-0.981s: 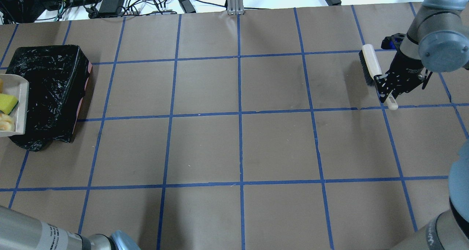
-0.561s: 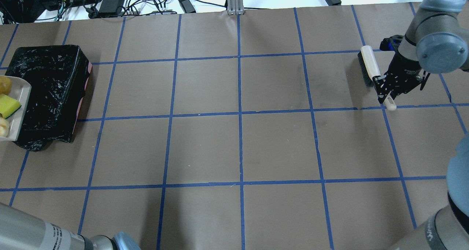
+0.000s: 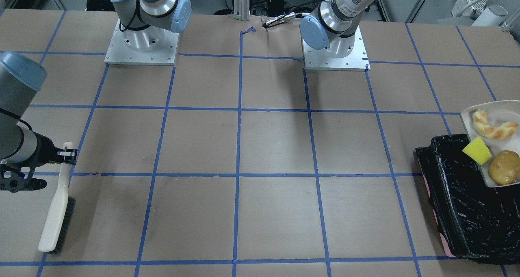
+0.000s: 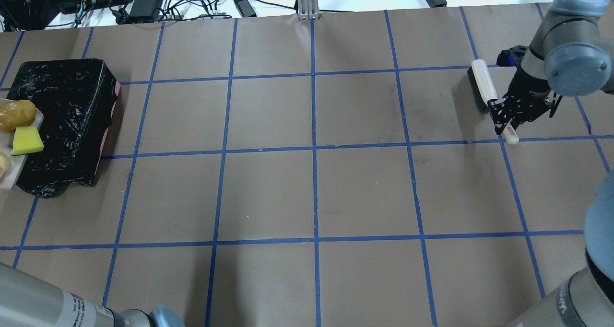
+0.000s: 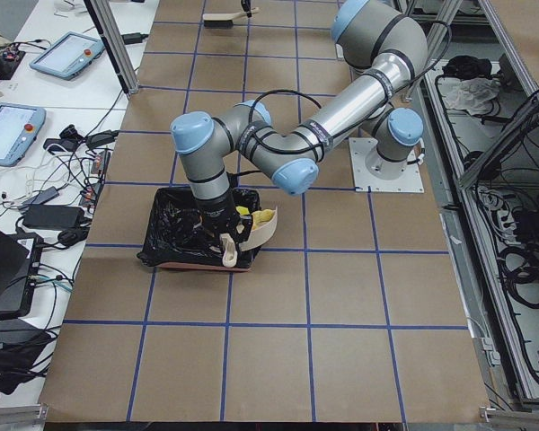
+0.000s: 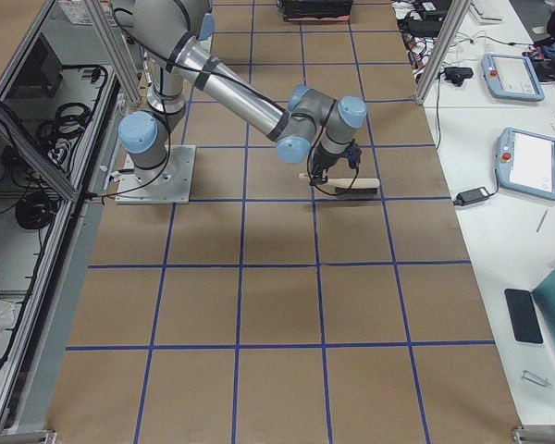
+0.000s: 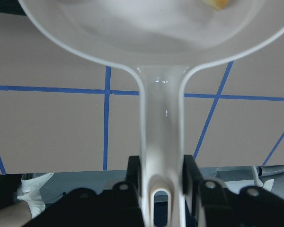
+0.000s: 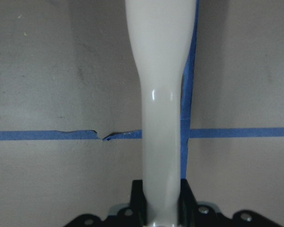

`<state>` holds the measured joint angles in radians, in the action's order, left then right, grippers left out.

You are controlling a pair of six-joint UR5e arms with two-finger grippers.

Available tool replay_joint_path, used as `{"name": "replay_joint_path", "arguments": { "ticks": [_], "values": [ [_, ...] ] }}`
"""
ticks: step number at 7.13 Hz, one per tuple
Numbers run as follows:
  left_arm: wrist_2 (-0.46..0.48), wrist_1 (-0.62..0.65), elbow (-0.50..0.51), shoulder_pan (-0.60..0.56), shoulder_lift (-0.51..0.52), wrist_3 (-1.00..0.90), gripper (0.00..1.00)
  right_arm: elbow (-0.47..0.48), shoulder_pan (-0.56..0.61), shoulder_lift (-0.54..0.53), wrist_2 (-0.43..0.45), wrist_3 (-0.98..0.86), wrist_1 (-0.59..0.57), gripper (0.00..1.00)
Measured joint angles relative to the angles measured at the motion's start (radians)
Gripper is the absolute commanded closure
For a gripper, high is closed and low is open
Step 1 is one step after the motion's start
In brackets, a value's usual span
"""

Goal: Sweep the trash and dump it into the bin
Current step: 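Lower the brush onto the table and open the right gripper while left gripper tilts dustpan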

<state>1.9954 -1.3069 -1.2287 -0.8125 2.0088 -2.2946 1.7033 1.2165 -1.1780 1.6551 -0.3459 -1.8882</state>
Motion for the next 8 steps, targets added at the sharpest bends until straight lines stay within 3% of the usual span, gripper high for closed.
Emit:
{"name": "replay_joint_path", "arguments": {
  "ticks": [1,5,8],
  "values": [
    [0.005,0.018,0.0,-0.005,0.001,-0.026,1.0,-0.001,0.0,0.0,0.0,0.0,-0.004,0.01],
    [0.033,0.045,0.011,-0.019,0.009,-0.077,1.0,-0.019,0.0,-0.019,0.013,0.012,-0.021,0.0],
    [0.059,0.048,0.044,-0.024,0.028,-0.039,1.0,-0.081,0.004,-0.166,0.011,0.029,0.072,0.0]
  ]
}}
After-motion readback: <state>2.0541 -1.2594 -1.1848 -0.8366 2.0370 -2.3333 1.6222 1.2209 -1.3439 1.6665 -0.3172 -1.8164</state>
